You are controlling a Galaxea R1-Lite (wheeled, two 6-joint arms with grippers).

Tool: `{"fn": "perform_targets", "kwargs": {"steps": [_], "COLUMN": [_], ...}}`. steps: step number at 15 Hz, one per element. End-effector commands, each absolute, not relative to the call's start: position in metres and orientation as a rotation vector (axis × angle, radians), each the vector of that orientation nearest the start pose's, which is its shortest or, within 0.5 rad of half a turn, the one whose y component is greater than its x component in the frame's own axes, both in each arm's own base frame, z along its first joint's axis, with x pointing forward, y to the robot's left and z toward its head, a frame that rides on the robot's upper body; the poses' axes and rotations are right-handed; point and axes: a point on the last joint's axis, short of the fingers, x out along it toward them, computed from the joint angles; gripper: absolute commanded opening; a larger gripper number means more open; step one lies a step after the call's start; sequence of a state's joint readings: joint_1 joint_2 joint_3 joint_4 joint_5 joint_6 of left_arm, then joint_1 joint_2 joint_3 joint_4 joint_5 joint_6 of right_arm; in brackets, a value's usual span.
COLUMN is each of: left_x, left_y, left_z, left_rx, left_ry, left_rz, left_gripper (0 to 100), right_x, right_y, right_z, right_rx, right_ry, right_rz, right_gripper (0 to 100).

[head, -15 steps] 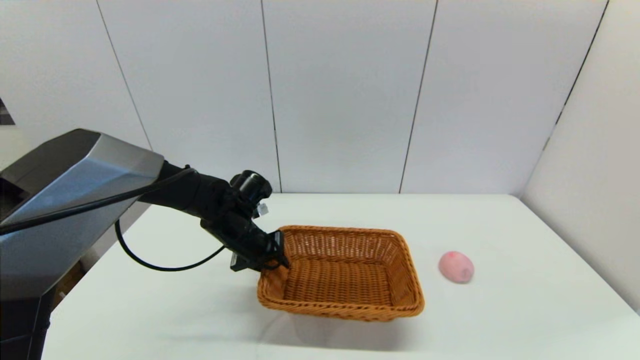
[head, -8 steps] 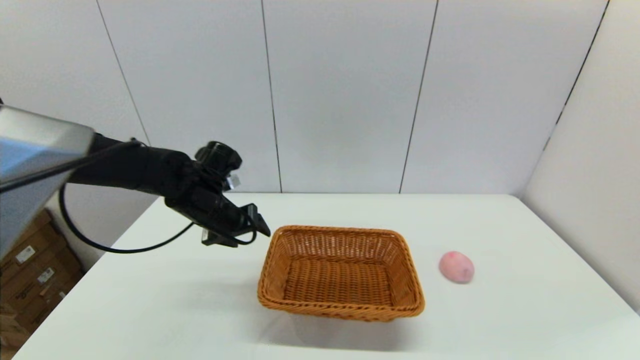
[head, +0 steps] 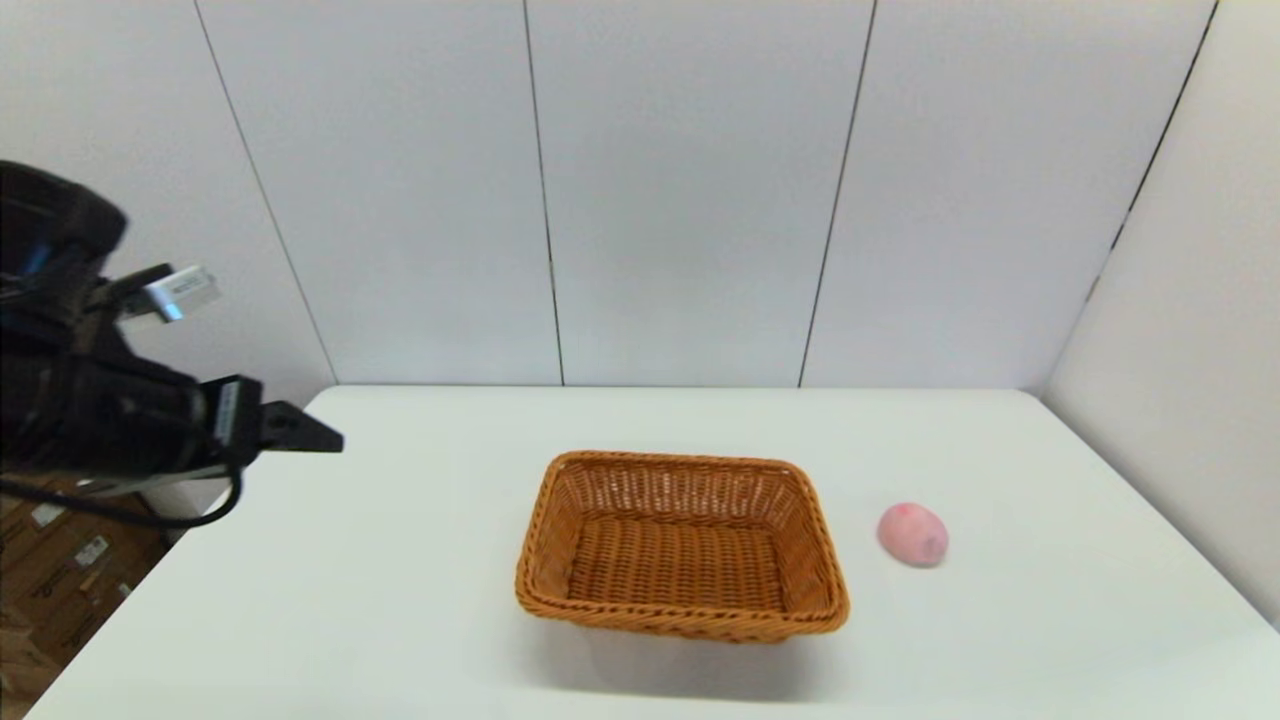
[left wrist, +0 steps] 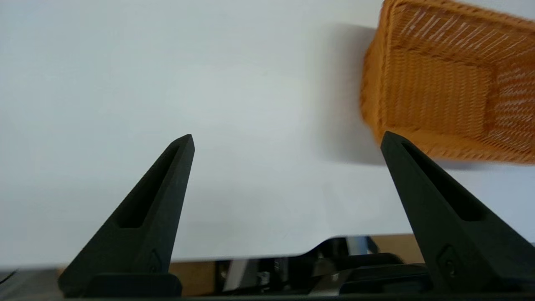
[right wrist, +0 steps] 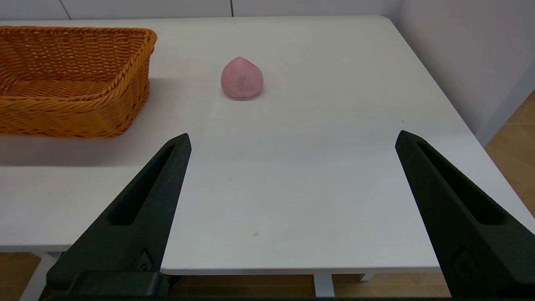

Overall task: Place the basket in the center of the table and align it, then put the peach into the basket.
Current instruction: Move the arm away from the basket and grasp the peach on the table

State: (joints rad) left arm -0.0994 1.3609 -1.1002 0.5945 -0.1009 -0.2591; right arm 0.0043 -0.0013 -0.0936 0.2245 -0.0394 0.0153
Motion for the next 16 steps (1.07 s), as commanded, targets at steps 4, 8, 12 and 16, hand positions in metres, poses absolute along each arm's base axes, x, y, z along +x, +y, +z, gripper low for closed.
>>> {"fn": "perform_targets", "kwargs": {"steps": [4, 8, 12, 16], "left_x": [0.011, -0.016, -0.034, -0.025], "left_y": [0.005, 0.007, 0.007, 0.003], "left_z": [0.194, 0.167, 0.14, 0.116], "left_rx": [0.072, 0.077, 0.137, 0.063], "left_ry": [0.573, 0.513, 0.45, 0.26], "left_rz": [0.169, 0.255, 0.252, 0.107], "left_gripper": [100, 100, 100, 100], "right_x": [-0.032, -0.032, -0.032, -0.032], "right_y": [-0.001, -0.001, -0.001, -0.001], "right_z": [0.078, 0.078, 0.078, 0.078], "right_rx": [0.012, 0.015, 0.016, 0.015], "right_ry": [0.13, 0.13, 0.13, 0.13], "right_rz": [-0.036, -0.035, -0.035, -0.033], "right_gripper": [100, 100, 100, 100]}}
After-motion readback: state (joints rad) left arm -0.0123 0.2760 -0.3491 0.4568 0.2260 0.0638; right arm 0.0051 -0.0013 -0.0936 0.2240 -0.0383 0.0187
